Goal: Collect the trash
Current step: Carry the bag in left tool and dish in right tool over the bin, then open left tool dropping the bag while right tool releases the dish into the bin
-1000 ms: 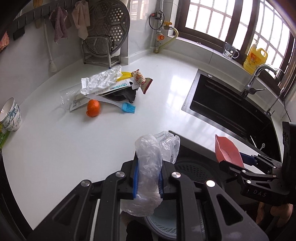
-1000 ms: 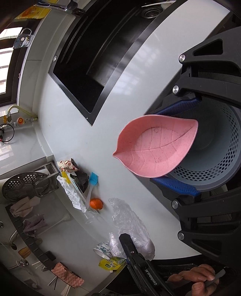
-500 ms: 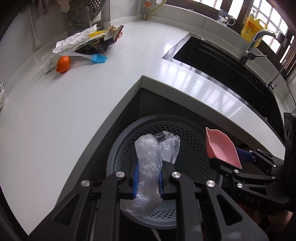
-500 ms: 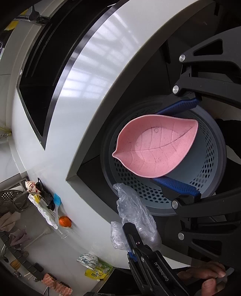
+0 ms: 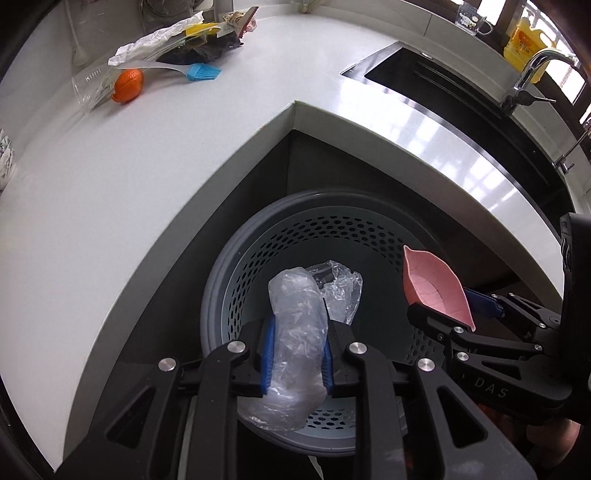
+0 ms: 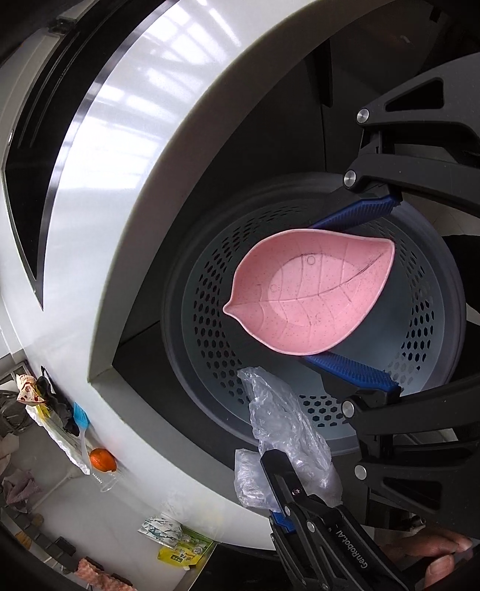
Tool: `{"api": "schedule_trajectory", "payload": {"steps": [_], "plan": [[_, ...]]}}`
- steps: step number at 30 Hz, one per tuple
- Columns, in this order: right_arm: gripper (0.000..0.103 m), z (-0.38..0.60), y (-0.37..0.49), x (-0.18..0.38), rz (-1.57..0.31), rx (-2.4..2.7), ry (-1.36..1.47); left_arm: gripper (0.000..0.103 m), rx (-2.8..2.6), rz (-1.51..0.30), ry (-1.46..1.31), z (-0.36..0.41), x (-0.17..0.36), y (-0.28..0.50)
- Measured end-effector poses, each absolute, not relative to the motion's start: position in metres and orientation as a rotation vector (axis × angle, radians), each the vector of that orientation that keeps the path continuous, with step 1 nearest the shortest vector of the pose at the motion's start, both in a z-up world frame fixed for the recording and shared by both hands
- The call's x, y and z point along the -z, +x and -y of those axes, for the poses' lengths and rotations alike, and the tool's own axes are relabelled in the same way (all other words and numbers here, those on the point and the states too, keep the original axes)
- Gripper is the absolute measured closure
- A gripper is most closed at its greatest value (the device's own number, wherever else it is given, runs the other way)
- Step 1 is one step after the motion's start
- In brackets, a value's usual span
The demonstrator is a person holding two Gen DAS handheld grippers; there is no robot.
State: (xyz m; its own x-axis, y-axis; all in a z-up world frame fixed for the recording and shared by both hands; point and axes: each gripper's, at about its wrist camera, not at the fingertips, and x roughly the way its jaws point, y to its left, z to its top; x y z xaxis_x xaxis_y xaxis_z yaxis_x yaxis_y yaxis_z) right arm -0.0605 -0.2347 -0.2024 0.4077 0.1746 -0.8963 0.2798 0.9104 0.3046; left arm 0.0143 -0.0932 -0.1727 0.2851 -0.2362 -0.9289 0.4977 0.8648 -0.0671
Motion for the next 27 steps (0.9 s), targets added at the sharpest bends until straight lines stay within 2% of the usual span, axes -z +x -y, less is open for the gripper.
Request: {"api": "schedule_trajectory", "payload": {"steps": [2, 4, 5, 9, 15, 20, 27], "plan": [[0.042, 0.234, -0.060, 0.203, -1.167, 0.068, 0.441, 0.071, 0.490, -1.184, 0.250, 0.092, 0.171, 0.015], [0.041, 0.234, -0.058, 0.204, -1.173, 0.067, 0.444, 0.051, 0.476, -1.173, 0.246, 0.090, 0.168, 0.014], [0.040, 0.234, -0.058, 0.203, -1.175, 0.067, 0.449, 0.049, 0.469, -1.166, 0.243, 0.089, 0.166, 0.014], [0.033, 0.233, -0.057, 0.198, -1.166, 0.067, 0.440, 0.048, 0.450, -1.156, 0.237, 0.086, 0.160, 0.016], [0.033, 0.230, -0.056, 0.192, -1.169, 0.085, 0.403, 0.048, 0.427, -1.144, 0.228, 0.078, 0.154, 0.018], [0.030, 0.228, -0.056, 0.180, -1.176, 0.111, 0.346, 0.043, 0.401, -1.120, 0.217, 0.070, 0.143, 0.018], [0.025, 0.225, -0.058, 0.152, -1.129, 0.123, 0.277, 0.028, 0.363, -1.067, 0.201, 0.062, 0.118, 0.017]]}}
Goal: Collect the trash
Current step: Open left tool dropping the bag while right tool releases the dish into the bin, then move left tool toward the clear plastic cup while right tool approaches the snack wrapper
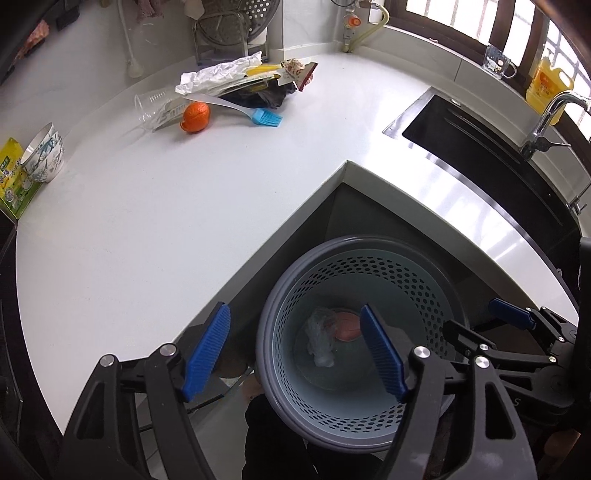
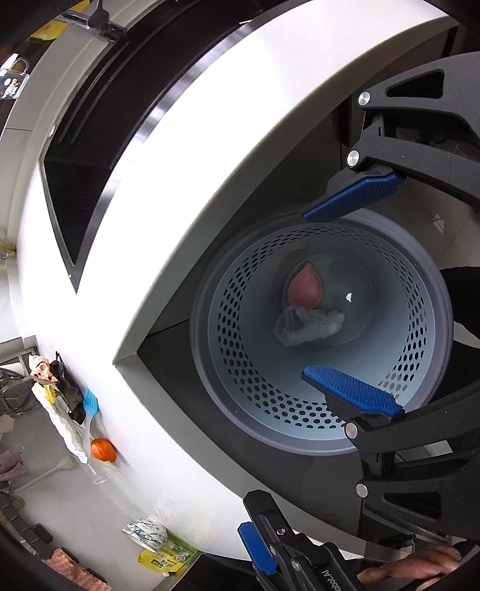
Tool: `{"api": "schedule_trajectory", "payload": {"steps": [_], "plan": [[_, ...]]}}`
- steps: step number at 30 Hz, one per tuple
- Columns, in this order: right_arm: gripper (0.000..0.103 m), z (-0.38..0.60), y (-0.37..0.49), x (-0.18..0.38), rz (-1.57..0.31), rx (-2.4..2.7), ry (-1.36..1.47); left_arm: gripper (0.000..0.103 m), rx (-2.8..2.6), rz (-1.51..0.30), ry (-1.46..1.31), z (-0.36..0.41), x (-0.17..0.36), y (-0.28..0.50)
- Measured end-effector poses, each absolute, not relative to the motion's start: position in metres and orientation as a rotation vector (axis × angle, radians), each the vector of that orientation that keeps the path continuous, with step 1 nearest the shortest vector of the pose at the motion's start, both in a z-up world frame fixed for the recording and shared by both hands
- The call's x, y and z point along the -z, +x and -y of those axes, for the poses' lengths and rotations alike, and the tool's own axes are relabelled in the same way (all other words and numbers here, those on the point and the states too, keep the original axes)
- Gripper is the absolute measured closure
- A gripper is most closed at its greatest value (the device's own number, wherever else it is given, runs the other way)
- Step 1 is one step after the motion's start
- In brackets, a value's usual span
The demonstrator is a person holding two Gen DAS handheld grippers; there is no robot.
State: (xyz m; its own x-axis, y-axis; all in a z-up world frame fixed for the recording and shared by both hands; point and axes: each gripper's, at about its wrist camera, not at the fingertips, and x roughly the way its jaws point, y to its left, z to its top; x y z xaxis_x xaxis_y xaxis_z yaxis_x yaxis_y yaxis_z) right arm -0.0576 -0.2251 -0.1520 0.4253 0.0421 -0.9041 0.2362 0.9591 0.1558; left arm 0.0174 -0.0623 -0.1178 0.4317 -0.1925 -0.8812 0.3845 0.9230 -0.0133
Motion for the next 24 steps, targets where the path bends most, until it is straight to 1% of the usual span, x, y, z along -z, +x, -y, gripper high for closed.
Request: {"api": "schedule_trajectory", "payload": {"steps": [3, 7, 14, 20, 24], "plan": [[0.023, 0.223, -0.058, 0.139, -1.102, 0.121, 0.249, 0.022, 0.353, -1.042, 0.193, 0.059, 0.105, 0.016], [0.022, 0.221, -0.056, 0.126, -1.075, 0.133, 0.240, 0.011, 0.332, -1.012, 0.169, 0.054, 0.088, 0.015], [0.022, 0.223, -0.055, 0.102, -0.996, 0.164, 0.248, 0.006, 0.250, -0.933, 0.173, 0.042, 0.057, 0.017], [0.022, 0.222, -0.047, 0.078, -0.942, 0.174, 0.244, 0.006, 0.218, -0.897, 0.180, 0.032, 0.037, 0.023], [0.022, 0.218, -0.038, 0.058, -0.876, 0.142, 0.238, 0.006, 0.242, -0.900, 0.137, 0.021, 0.024, 0.036]]}}
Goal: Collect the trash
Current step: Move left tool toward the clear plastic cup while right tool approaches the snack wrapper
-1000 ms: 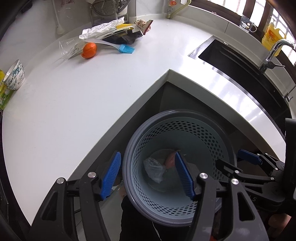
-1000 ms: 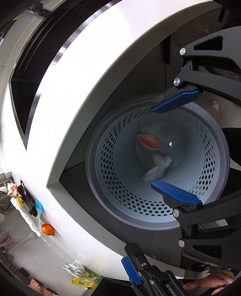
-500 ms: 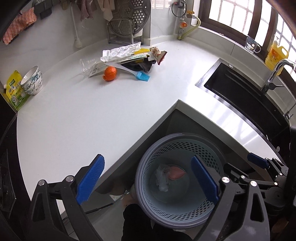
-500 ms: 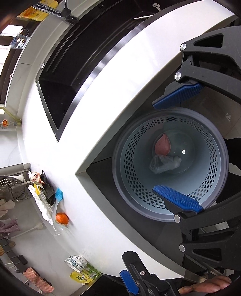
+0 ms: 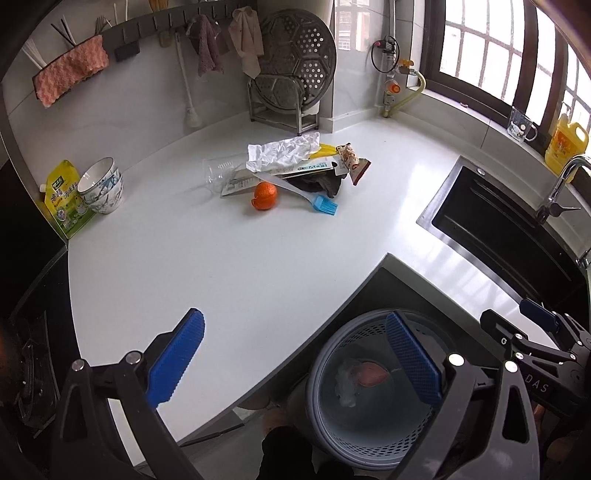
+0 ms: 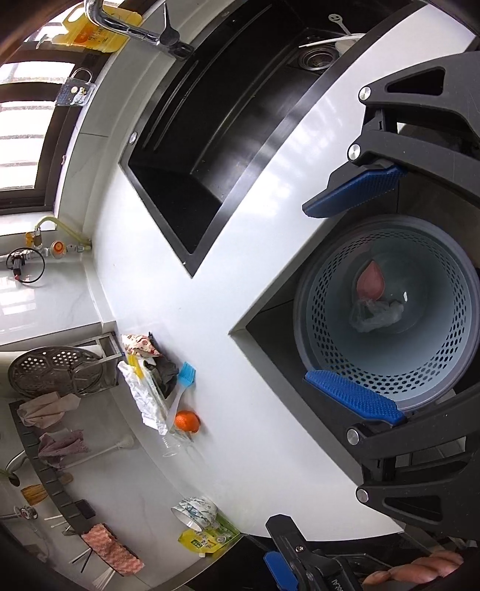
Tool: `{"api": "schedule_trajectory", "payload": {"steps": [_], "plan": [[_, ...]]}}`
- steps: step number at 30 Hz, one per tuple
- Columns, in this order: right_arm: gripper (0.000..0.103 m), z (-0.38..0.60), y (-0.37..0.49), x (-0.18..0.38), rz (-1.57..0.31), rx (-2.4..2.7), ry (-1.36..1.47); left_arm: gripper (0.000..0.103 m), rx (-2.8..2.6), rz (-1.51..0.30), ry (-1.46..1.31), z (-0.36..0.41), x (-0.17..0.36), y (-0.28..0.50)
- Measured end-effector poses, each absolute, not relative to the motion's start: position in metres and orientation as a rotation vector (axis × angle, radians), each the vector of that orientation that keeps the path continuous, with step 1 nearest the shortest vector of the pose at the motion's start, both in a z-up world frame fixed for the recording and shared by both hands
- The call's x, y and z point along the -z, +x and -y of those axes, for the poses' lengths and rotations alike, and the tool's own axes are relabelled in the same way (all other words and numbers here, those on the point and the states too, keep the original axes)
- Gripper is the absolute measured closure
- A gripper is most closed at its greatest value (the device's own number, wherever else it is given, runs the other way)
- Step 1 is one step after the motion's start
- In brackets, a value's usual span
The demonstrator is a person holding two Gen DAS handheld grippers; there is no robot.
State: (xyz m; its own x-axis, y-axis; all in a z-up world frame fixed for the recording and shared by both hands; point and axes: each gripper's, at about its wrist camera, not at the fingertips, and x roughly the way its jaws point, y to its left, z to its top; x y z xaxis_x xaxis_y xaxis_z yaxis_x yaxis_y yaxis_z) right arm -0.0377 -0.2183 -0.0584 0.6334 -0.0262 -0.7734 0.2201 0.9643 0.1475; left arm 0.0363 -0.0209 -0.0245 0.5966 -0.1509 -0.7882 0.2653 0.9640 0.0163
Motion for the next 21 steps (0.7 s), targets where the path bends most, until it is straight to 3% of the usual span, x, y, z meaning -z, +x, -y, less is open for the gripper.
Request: {"api": "schedule_trajectory", "payload": {"steps": [12, 21], "plan": [[0.022, 0.186, 0.033, 0.019, -0.816, 0.130, 0.199, 0.006, 0.247, -0.824, 0.081, -0.021, -0.007, 0.100], [0.022, 0.177, 0.101, 0.023, -0.818, 0.147, 0.221, 0.006, 0.188, -0.804, 0.058, -0.066, -0.004, 0.180]]}}
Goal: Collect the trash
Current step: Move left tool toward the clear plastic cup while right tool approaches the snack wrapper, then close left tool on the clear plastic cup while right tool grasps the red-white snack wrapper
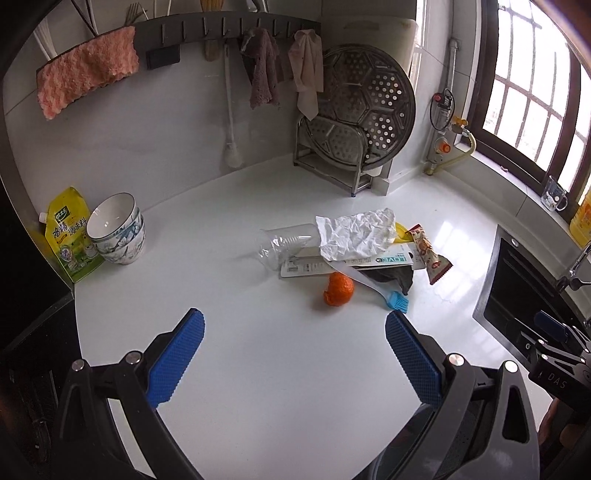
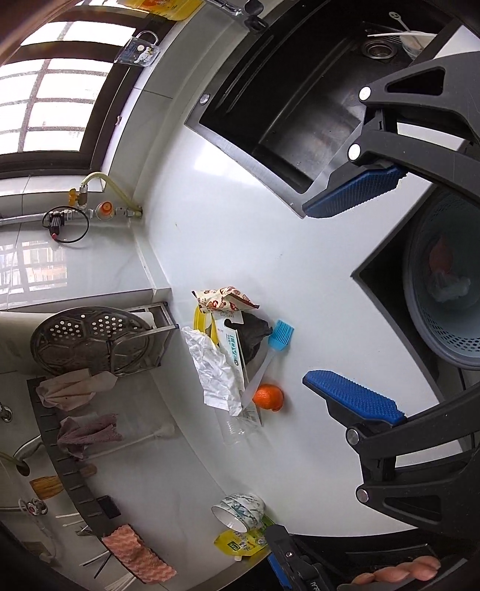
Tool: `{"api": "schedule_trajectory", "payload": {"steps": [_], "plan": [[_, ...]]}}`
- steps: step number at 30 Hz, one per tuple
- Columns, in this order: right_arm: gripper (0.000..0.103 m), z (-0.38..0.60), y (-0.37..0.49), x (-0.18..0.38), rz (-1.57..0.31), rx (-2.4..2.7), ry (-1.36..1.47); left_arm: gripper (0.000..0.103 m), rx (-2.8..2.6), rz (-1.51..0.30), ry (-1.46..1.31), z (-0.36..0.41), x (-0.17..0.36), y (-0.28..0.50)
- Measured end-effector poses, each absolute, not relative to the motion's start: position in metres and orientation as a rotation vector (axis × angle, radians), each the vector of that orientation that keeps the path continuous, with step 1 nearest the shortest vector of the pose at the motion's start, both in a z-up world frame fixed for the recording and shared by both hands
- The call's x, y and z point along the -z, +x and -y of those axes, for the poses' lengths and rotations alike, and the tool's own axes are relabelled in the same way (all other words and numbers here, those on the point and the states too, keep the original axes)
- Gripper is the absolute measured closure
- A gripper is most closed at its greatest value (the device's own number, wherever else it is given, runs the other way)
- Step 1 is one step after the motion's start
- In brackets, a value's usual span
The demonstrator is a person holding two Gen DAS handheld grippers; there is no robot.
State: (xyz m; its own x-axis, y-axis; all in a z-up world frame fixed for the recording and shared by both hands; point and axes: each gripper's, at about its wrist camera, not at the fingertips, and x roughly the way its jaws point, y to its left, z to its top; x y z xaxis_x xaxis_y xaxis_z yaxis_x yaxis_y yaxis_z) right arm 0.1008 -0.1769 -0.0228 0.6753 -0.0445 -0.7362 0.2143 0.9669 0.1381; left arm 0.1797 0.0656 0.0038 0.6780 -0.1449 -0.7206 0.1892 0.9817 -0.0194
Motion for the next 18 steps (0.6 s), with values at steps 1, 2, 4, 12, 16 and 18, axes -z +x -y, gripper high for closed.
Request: {"api": "schedule_trajectory", "payload": {"steps": [1, 2, 4, 12, 16, 18], "plan": [[0.022, 0.178, 0.108, 0.026, -0.825, 0.151, 0.234, 0.006, 0.175, -0.809, 0.061, -0.071, -0.001, 0.190], [0.022, 0.179, 0.115, 0.031, -0.833, 0.158, 0.246, 0.006, 0.165, -0.817, 0.062, -0.076, 0.003, 0.200], [0.022, 0.181, 0.129, 0.041, -0.856, 0.170, 0.274, 0.006, 0.159, -0.834, 0.061, -0.084, 0.011, 0.220], [0.022, 0.189, 0.179, 0.067, -0.886, 0.218, 0.341, 0.006, 0.182, -0.909, 0.073, -0.090, 0.048, 0.286], [0.022, 0.198, 0.205, 0.075, -0.891, 0.258, 0.357, 0.006, 0.203, -0.926, 0.078, -0.084, 0.063, 0.311], [0.022, 0.202, 0.217, 0.080, -0.897, 0.268, 0.372, 0.006, 0.217, -0.935, 0.075, -0.082, 0.069, 0.322]]}}
